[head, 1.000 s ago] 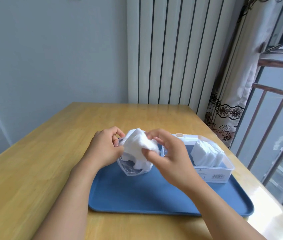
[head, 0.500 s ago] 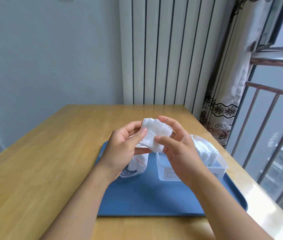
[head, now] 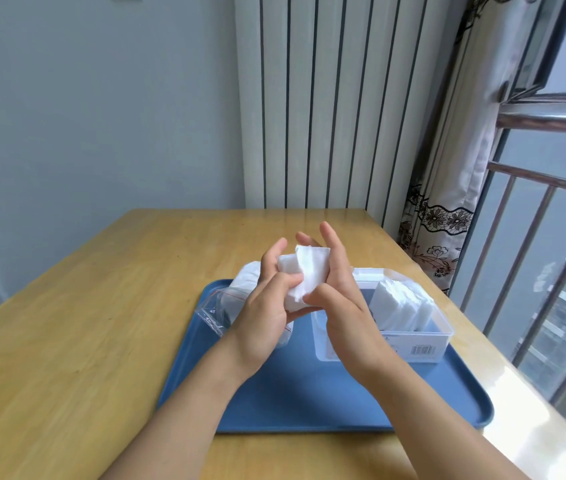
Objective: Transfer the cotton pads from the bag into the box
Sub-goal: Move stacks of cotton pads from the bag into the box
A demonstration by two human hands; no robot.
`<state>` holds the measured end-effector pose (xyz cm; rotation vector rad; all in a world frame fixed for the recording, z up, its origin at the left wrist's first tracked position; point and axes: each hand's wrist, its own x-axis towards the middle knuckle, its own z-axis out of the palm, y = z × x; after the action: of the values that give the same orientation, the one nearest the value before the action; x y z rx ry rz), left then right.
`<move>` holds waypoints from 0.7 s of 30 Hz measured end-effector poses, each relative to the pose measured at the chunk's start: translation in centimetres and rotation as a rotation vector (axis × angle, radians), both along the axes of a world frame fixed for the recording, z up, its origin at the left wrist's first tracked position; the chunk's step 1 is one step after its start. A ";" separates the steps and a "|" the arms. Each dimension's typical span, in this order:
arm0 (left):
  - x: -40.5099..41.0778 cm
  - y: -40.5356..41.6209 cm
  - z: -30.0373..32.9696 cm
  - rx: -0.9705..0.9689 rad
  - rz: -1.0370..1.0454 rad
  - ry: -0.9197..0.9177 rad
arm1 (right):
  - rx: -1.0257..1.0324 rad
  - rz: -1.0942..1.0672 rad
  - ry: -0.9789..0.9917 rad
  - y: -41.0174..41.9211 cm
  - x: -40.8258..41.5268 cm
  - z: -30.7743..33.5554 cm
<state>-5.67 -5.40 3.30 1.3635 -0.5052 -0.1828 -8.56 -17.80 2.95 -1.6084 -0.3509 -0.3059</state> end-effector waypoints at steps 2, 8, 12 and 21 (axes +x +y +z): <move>0.2 0.0 -0.1 0.006 0.000 -0.025 | 0.014 0.027 -0.009 0.0 -0.1 0.1; 0.6 0.2 -0.3 -0.097 -0.042 0.031 | 0.055 0.035 -0.044 -0.2 -0.1 0.4; 0.7 0.0 -0.3 -0.108 -0.052 0.042 | 0.123 -0.014 -0.065 0.2 0.2 0.2; 0.3 0.2 0.6 -0.108 -0.098 0.126 | 0.074 -0.271 -0.118 -0.2 0.4 0.4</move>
<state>-5.37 -5.24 3.91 1.2148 -0.4698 -0.3158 -8.16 -18.00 3.39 -1.5687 -0.2078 -0.6162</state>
